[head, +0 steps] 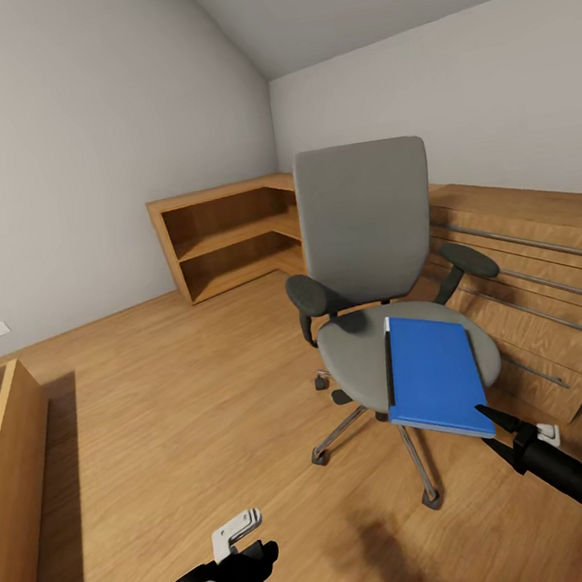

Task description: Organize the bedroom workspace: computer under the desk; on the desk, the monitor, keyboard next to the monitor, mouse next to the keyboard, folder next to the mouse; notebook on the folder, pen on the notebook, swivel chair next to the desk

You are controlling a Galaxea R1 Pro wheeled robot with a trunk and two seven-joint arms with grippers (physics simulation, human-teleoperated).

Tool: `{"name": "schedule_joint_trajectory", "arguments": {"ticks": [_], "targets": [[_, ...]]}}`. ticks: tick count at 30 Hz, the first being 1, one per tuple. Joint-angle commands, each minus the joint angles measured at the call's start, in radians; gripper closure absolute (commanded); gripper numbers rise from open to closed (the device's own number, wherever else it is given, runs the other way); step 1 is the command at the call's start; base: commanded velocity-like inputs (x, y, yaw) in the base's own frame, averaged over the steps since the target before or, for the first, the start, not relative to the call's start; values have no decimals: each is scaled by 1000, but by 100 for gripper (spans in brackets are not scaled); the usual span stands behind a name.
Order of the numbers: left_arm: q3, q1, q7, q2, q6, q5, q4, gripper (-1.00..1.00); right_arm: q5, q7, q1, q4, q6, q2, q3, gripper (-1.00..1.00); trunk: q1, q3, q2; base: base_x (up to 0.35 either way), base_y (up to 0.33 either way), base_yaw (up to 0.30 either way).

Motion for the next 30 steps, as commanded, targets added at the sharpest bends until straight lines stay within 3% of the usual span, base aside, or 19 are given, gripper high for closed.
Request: {"name": "schedule_joint_trajectory", "arguments": {"ticks": [1,30], "targets": [[-1,-1,10,0,0,10,-1,-100,-2,1,-1,0,6,1,-1,-100,0,-1,0,0,0,0],[-1,-1,11,0,0,14,1,-100,0,2,-1,0,6,6,3,-100,0,-1,0,0,0,0]]}}
